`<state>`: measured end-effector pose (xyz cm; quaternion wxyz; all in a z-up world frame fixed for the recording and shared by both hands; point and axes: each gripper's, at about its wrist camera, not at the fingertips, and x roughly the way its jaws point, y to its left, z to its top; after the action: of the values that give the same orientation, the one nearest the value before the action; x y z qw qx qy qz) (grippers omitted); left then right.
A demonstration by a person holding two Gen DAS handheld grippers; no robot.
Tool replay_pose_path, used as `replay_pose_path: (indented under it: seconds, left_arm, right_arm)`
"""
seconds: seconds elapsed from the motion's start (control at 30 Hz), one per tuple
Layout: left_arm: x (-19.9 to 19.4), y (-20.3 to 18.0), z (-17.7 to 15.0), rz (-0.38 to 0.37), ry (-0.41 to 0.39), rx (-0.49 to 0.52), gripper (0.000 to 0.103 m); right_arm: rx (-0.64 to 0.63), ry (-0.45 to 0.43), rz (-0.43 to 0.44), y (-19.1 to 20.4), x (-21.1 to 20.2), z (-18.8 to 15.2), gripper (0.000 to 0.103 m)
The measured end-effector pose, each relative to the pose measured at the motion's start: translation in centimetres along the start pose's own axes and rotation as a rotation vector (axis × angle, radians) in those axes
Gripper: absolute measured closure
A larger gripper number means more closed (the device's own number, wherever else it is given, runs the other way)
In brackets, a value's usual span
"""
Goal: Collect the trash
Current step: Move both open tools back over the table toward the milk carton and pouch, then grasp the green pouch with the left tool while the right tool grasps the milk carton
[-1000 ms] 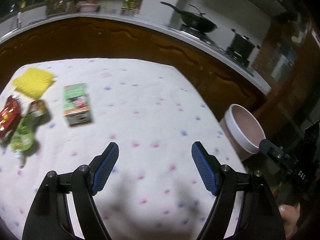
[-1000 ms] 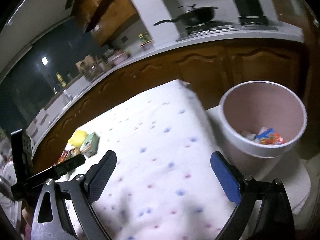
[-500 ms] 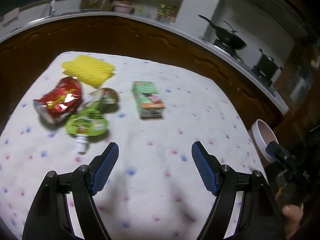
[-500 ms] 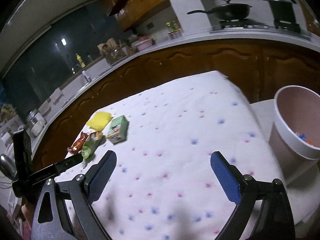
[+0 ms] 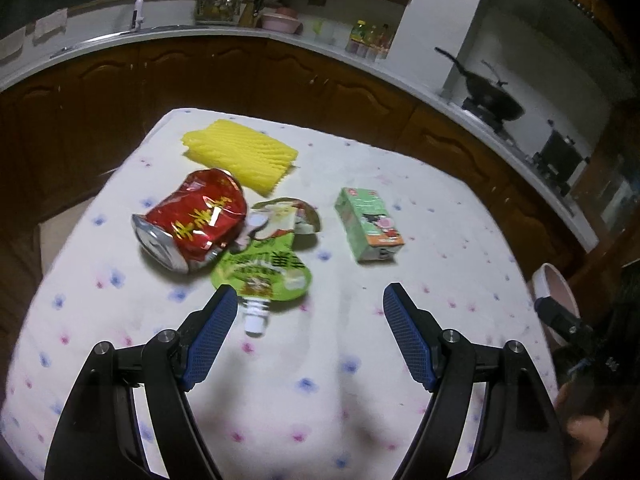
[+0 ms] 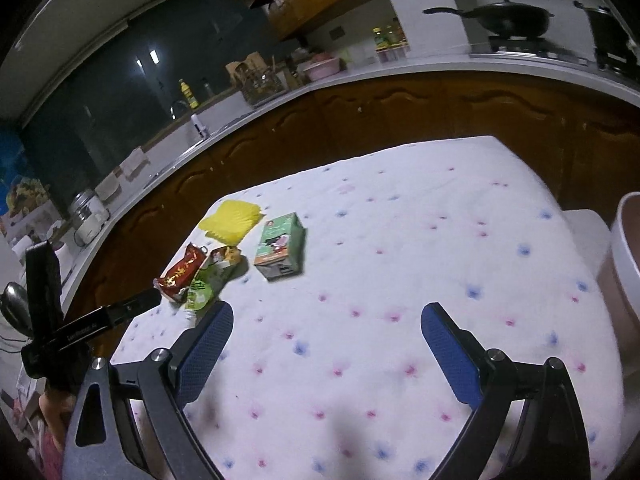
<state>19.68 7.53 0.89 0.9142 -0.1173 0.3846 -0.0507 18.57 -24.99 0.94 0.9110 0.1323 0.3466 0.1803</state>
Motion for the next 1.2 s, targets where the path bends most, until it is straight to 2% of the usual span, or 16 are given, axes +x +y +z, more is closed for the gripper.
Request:
replay_pose_path:
  seconds: [0.33, 0.5, 0.57, 0.63, 0.8, 0.87, 0.9, 0.97, 1.2]
  left_arm:
    - [0.3, 2.4, 1.5, 0.068, -0.002, 0.011, 0.026]
    - [0.5, 3.6, 2.1, 0.066, -0.002, -0.002, 0.026]
    - [0.7, 3.6, 2.2, 0.068, 0.000, 0.005, 0.026]
    - [0.8, 3.5, 2.4, 0.059, 0.003, 0.016, 0.026]
    - [1.7, 2.0, 3.2, 0.051, 0.008, 0.082, 0.026]
    - [2.2, 1.4, 3.4, 0.049, 0.013, 0.103, 0.027]
    - [2.5, 1.1, 3.5, 0.051, 0.016, 0.112, 0.027]
    - [3.4, 0.4, 3.6, 0.061, 0.027, 0.135, 0.031]
    - [7.1, -1.2, 3.5, 0.104, 0.105, 0.205, 0.069]
  right_arm:
    - [-0.022, 0.040, 0.045, 2.5, 4.9, 1.9, 0.007]
    - [-0.081, 0.065, 0.055, 4.6, 8.9, 2.7, 0.008]
    - [-0.098, 0.081, 0.050, 5.1, 10.6, 3.0, 0.013]
    - [-0.107, 0.113, 0.047, 5.5, 12.5, 3.1, 0.025]
    - [-0.129, 0.179, 0.028, 5.9, 16.4, 3.4, 0.030]
    - [-0.135, 0.197, 0.018, 5.7, 17.2, 3.3, 0.040]
    - [-0.133, 0.214, 0.014, 5.5, 17.7, 3.2, 0.052]
    - [-0.121, 0.211, 0.027, 5.0, 17.4, 3.1, 0.052]
    - [-0.050, 0.144, 0.001, 0.9, 11.8, 3.1, 0.052]
